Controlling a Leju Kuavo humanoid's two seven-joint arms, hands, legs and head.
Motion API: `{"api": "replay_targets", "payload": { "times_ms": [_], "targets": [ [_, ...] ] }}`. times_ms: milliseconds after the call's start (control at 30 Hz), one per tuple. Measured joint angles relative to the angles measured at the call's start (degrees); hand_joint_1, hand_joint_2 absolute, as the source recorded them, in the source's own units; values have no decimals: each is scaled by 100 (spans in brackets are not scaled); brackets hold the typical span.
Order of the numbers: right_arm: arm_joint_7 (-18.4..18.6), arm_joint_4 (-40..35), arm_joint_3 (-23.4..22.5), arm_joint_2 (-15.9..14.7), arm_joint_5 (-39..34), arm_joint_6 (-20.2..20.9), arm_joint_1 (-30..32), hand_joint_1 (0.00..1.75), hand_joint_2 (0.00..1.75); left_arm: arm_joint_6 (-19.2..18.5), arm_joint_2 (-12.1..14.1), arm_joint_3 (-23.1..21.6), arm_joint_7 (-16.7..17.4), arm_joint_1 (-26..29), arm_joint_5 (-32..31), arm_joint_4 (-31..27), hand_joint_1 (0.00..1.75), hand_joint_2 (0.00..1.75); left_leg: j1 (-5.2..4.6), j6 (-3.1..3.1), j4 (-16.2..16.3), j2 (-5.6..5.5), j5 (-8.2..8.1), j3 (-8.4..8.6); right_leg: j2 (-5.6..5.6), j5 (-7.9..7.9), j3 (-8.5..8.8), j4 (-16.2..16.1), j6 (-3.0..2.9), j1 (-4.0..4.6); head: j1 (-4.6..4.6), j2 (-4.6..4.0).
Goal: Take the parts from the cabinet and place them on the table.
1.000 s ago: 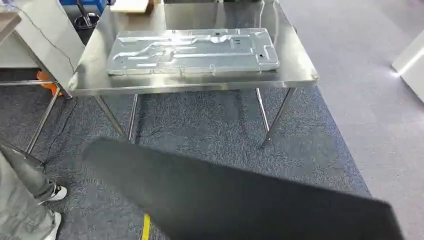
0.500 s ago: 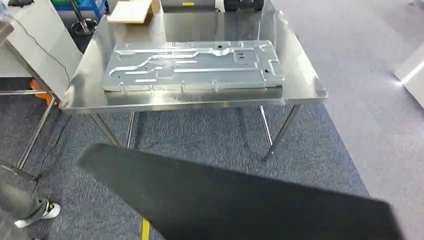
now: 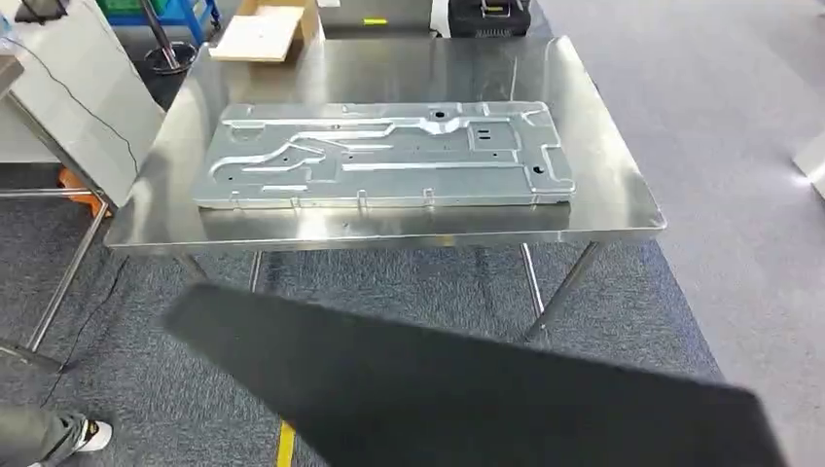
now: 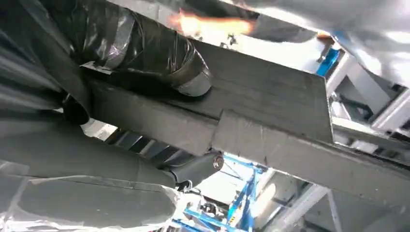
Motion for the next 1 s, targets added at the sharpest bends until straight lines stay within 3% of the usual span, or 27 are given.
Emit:
{"api": "replay_targets", "payload": {
  "times_ms": [33,67,100,133,167,200,233,267,300,333,367,433,467,533,567,600,667,700,733,767,800,833,867,933,1000],
  "targets": [
    [-2,0,-2,2,2,7,0,175,175,0,-4,0,-2,-9,-2,2,0,0,20,-18,255,31,31,-81,-13,-30,97,-31,-12,-16,-2,0],
    [-7,0,-9,2,4,11,-11,175,175,-7,-9,-2,-9,-26,-9,2,0,0,23,-44,722,60,52,-339,-32,-93,176,-30,-44,-17,-2,0],
    [-9,0,-11,2,4,11,-15,175,175,-7,-9,0,-9,-38,-2,2,0,0,43,-82,1106,69,-62,-626,-34,-150,221,-34,-60,-16,-7,0],
    [-9,0,-13,2,9,11,-13,175,175,-7,-9,0,-9,-31,0,2,0,0,53,-105,1380,78,-300,-871,-33,-205,271,-42,-63,-17,-4,0],
    [-11,0,-20,2,20,13,-8,175,175,-7,-9,0,-11,-16,0,2,0,0,56,-112,1575,84,-646,-1113,-22,-277,332,-42,-64,-17,-4,0],
    [-9,0,-20,4,28,13,0,175,175,-4,-9,0,-9,4,0,2,0,0,58,-121,1588,86,-844,-1255,-7,-346,405,-41,-64,-17,-6,0],
    [-11,0,-22,2,31,13,3,175,175,-4,-9,0,-11,18,-2,2,0,0,58,-131,1459,86,-887,-1330,2,-417,495,-41,-59,-16,-4,0],
    [-11,0,-24,2,42,13,5,175,175,-4,-9,0,-11,24,0,2,0,0,57,-108,1160,86,-731,-1339,3,-505,617,-42,-51,-11,-6,0],
    [-11,0,-26,2,44,13,5,175,175,-4,-9,0,-11,24,0,2,0,0,53,-72,773,86,-370,-1318,0,-591,739,-54,-37,-6,-4,0],
    [-11,0,-31,2,46,13,4,175,175,-4,-9,0,-11,38,0,2,0,0,36,-6,357,85,215,-1309,-7,-668,831,-83,-23,-1,-4,0],
    [-11,11,-31,4,46,13,-5,175,175,-2,2,0,-11,59,0,2,0,0,-15,24,168,71,734,-1365,3,-719,918,-72,1,9,0,0],
    [-9,11,-37,4,59,11,12,175,175,-2,2,0,-9,58,-4,2,0,0,-35,78,98,84,700,-1235,47,-816,1037,-180,85,-1,-4,0],
    [-13,11,-37,4,61,13,11,175,175,0,2,0,-13,41,-2,2,0,0,-16,111,46,86,680,-1214,44,-754,1060,-87,106,2,-4,0],
    [-11,9,-37,4,61,13,-8,175,175,-2,-7,0,-22,9,-2,2,0,0,17,162,-48,81,645,-1018,15,-678,921,272,168,1,-2,0],
    [-15,7,-41,4,59,11,-13,175,175,-2,-6,0,-24,4,-2,2,0,0,33,196,-63,83,607,-958,-19,-664,726,601,212,0,0,0],
    [-20,7,-42,4,59,11,-14,175,175,-2,-6,0,-24,4,-2,2,0,0,39,221,-66,86,562,-920,-25,-769,449,975,255,-19,-4,0],
    [-11,11,-44,4,61,11,1,175,175,-2,-6,0,-24,15,-2,2,0,0,51,215,-65,85,446,-821,-31,-1225,-118,1585,311,-73,-2,0],
    [-11,11,-44,4,59,13,1,175,175,-2,-6,0,-24,24,-2,2,0,0,59,206,-65,80,380,-751,-37,-1392,-307,1677,325,-96,-4,0],
    [-11,11,-44,4,59,13,0,175,175,-2,-6,0,-24,28,-2,2,0,0,67,192,-65,74,306,-660,-45,-1424,-401,1584,342,-116,-2,0],
    [-11,11,-44,4,59,13,-4,175,175,-2,-6,0,-24,34,-4,2,0,0,76,171,-66,63,227,-558,-58,-1309,-409,1354,349,-127,-4,0],
    [-11,11,-44,4,61,11,-5,175,175,-2,-9,0,-26,34,-4,2,0,0,87,146,-66,59,147,-446,-70,-1019,-372,1010,356,-129,-2,0],
    [-11,11,-46,4,79,0,-5,175,175,-2,-11,0,-26,33,-7,2,0,0,92,122,-71,61,54,-345,-81,-477,-327,569,334,-126,-2,0],
    [-11,15,-55,2,87,-11,-3,175,175,-4,-11,0,-26,46,-7,2,0,0,91,96,-79,67,-11,-316,-101,167,-374,216,285,-111,0,0],
    [-15,15,-92,2,138,-118,-15,175,175,-17,-17,0,-39,14,-9,2,0,0,80,-6,-161,52,-119,-234,-92,105,-351,160,185,-49,-4,0],
    [-53,-18,-217,-33,160,-324,-87,175,175,-28,-17,0,-61,13,-9,4,0,0,76,-69,-178,66,-44,-78,-74,112,-243,85,88,-63,-6,0]
  ]
}}
